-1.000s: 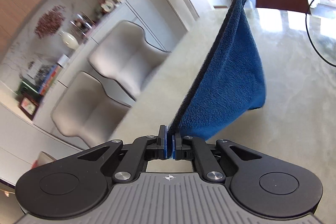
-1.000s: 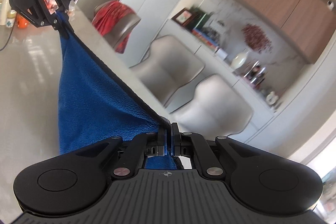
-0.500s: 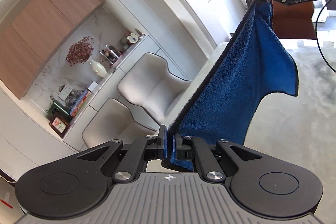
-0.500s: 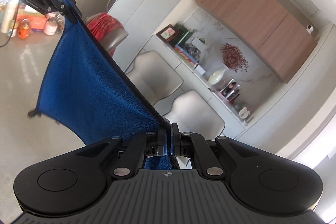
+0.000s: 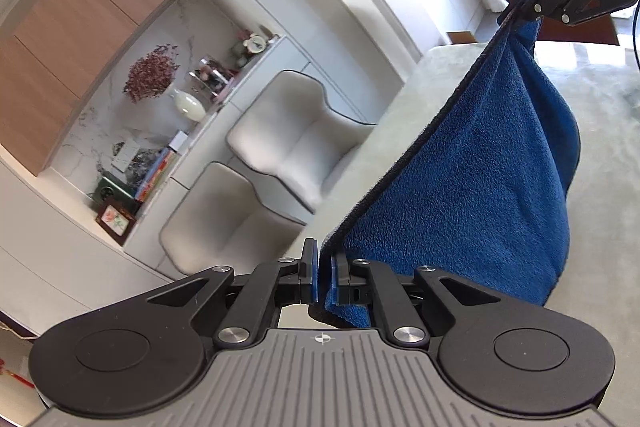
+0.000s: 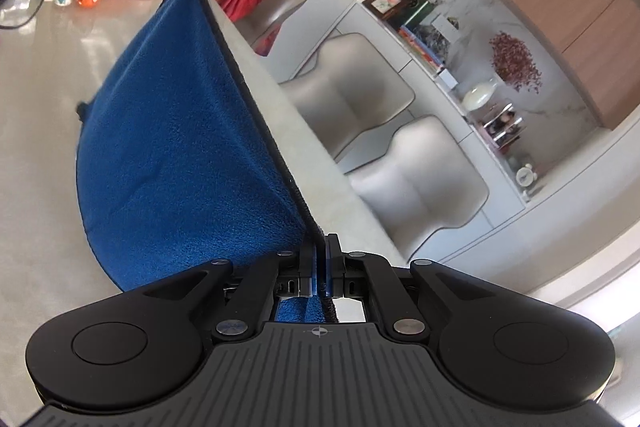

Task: Fold towel
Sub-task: 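Lift the towel with both grippers and shake it open in the air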

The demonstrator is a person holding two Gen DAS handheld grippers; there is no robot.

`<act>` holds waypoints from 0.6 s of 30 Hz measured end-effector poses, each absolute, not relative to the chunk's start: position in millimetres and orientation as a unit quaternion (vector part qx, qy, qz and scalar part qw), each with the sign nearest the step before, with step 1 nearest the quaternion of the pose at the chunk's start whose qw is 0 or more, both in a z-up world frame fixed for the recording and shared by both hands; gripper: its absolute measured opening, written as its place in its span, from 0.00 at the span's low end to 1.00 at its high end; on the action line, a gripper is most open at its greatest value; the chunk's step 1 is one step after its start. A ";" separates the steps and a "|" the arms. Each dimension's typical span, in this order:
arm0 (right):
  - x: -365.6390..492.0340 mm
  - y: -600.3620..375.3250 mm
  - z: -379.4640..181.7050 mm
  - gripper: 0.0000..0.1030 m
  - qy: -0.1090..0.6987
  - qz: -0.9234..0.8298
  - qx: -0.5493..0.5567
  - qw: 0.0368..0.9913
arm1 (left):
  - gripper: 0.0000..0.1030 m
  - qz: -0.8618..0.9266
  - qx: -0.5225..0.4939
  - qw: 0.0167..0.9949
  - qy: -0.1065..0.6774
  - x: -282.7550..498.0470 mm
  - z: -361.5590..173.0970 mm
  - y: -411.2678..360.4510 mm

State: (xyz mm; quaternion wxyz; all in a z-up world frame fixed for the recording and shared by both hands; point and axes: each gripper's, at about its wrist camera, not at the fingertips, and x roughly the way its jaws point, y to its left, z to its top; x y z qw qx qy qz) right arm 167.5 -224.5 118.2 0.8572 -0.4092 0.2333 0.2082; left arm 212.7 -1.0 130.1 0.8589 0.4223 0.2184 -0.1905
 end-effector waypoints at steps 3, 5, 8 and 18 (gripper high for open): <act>182.0 -221.1 132.1 0.03 0.217 0.203 -0.420 0.858 | 0.06 -0.178 0.423 0.865 0.204 219.1 141.9 1.8; 187.8 -218.8 140.5 0.03 0.206 0.202 -0.430 0.855 | 0.06 -0.180 0.423 0.864 0.206 216.3 139.0 2.6; 185.6 -217.9 133.0 0.03 0.214 0.207 -0.433 0.851 | 0.06 -0.187 0.425 0.859 0.215 209.1 129.3 3.3; 121.7 -203.5 30.6 0.03 0.331 0.296 -0.454 0.772 | 0.06 -0.253 0.401 0.814 0.335 125.2 29.5 16.0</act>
